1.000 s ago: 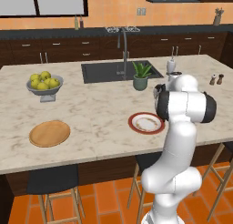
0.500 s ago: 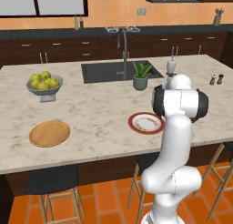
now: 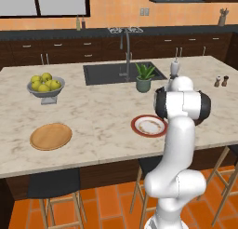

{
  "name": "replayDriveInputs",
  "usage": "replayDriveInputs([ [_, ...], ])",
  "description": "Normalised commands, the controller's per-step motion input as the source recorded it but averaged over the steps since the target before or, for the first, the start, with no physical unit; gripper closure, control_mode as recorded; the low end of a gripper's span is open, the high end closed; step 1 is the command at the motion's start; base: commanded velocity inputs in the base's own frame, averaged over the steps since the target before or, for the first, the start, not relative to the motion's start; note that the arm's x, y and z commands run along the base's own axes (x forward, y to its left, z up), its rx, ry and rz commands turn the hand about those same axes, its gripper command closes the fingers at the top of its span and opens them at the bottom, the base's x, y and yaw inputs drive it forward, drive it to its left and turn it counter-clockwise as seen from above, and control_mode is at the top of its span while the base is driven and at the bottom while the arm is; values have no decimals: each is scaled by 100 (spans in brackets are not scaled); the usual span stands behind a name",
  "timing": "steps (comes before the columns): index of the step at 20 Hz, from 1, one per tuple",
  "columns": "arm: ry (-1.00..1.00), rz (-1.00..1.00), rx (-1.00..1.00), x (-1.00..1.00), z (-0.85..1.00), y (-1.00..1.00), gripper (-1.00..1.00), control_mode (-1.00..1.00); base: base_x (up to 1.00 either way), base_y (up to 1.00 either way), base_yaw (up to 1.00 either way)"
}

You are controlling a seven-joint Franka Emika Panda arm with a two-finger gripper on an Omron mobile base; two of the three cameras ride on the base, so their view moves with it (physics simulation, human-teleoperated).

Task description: Pick the chicken drumstick and eggplant from their plates and place them in the bowl. Then put the bowl in the fridge.

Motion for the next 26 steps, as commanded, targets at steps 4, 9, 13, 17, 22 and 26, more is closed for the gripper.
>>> replayDriveInputs([
  [4, -2, 7, 1, -45, -24, -16, 100, -100, 0, 0, 0],
  [9, -5, 21, 11, -96, 71, 3, 100, -100, 0, 0, 0],
  [13, -12, 23, 2, -100, 95, 61, 100, -100, 0, 0, 0],
  [17, -5, 25, -7, -100, 79, 97, 100, -100, 0, 0, 0],
  [22, 2, 3, 1, -100, 42, 92, 100, -100, 0, 0, 0],
  [26, 1, 0, 6, -100, 30, 79, 100, -100, 0, 0, 0],
])
